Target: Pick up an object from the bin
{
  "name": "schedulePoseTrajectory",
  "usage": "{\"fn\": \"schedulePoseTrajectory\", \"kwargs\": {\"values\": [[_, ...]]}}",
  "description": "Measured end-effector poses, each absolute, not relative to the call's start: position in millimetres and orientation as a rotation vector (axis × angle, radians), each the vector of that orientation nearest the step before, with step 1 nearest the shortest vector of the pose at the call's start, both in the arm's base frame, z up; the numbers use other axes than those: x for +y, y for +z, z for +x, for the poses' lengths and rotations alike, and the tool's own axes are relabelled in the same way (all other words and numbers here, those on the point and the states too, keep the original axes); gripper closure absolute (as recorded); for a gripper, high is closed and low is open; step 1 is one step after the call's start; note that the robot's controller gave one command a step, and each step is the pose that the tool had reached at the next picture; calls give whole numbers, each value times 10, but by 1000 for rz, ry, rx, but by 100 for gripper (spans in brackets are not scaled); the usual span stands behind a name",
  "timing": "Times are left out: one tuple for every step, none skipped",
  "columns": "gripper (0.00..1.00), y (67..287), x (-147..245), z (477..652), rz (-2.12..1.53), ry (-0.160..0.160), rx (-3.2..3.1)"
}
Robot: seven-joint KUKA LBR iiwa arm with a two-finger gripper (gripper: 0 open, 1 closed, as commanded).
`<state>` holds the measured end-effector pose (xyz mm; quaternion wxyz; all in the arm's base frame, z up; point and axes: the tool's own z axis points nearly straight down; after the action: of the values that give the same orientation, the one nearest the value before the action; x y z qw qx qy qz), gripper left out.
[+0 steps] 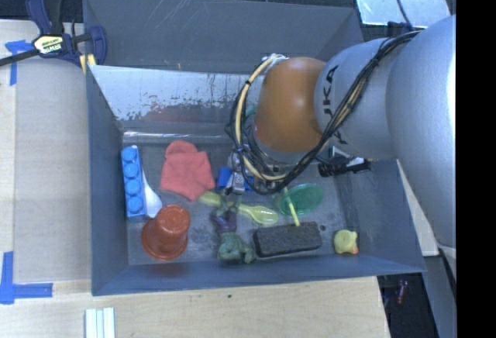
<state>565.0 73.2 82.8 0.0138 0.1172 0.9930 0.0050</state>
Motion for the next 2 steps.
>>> {"fn": "schedulePoseTrajectory", "kwargs": {"values": [[100,827,732,5647,365,15,3093],[100,1454,706,5579,356,12,3105]]}}
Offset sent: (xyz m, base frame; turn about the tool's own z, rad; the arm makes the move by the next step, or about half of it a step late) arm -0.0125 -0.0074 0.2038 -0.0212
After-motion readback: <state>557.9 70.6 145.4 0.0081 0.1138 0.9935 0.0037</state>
